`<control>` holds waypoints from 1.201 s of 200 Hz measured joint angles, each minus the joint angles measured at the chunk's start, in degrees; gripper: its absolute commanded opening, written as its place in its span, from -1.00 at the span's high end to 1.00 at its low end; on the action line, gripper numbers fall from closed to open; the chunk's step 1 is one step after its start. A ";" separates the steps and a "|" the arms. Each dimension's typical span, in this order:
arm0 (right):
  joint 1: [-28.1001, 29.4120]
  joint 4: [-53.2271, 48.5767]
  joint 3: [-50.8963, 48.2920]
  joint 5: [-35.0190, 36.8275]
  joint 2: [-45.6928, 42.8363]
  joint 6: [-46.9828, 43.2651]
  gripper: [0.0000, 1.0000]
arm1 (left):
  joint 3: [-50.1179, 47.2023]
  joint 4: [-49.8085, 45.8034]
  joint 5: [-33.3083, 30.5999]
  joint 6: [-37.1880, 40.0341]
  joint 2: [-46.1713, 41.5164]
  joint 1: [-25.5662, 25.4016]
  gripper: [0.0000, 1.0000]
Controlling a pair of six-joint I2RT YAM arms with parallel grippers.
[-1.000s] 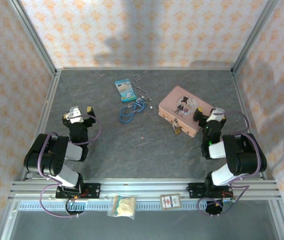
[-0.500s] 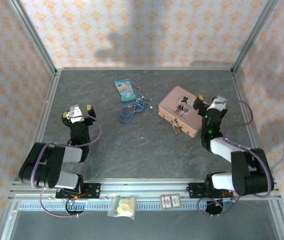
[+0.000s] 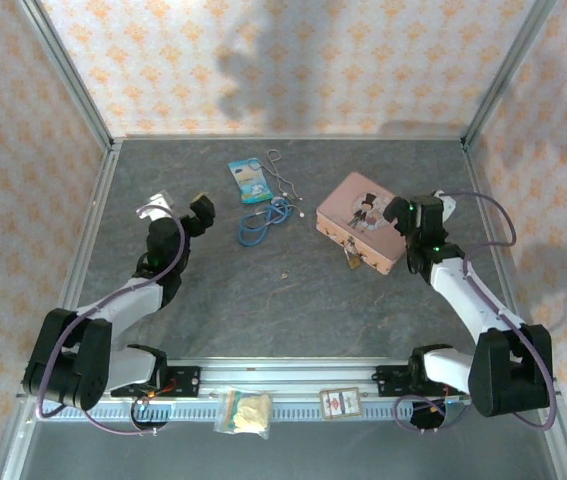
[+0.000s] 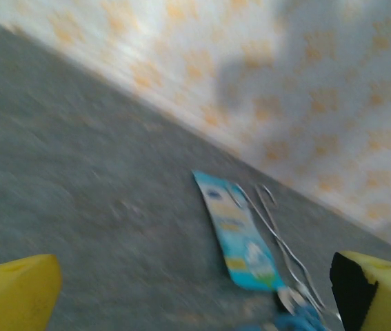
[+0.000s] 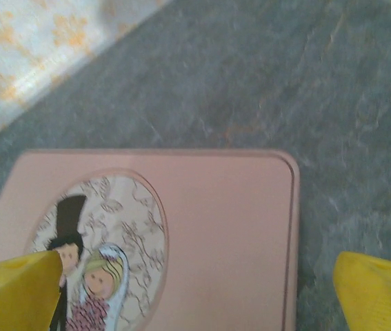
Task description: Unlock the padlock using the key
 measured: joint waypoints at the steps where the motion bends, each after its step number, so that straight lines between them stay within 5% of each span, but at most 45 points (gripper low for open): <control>1: -0.13 -0.28 0.00 -0.24 0.02 0.15 -1.00 | -0.02 -0.13 0.31 -0.31 0.02 -0.26 -0.98; 95: -2.86 -1.42 0.61 -7.13 10.19 -2.23 -0.76 | -0.90 -1.14 6.45 -7.69 0.22 -3.52 -0.98; 164: -3.23 3.65 6.84 -10.99 18.03 -13.46 0.10 | -1.27 -1.14 6.88 -7.89 0.07 -3.52 -0.98; 208: -4.90 5.51 9.33 -10.12 20.72 -21.94 0.10 | -1.07 -1.20 8.94 -7.61 0.07 -3.52 -0.98; 240: -6.40 4.66 17.31 -9.22 27.54 -28.50 -0.20 | 0.09 -1.46 10.88 -7.48 0.07 -3.65 -0.98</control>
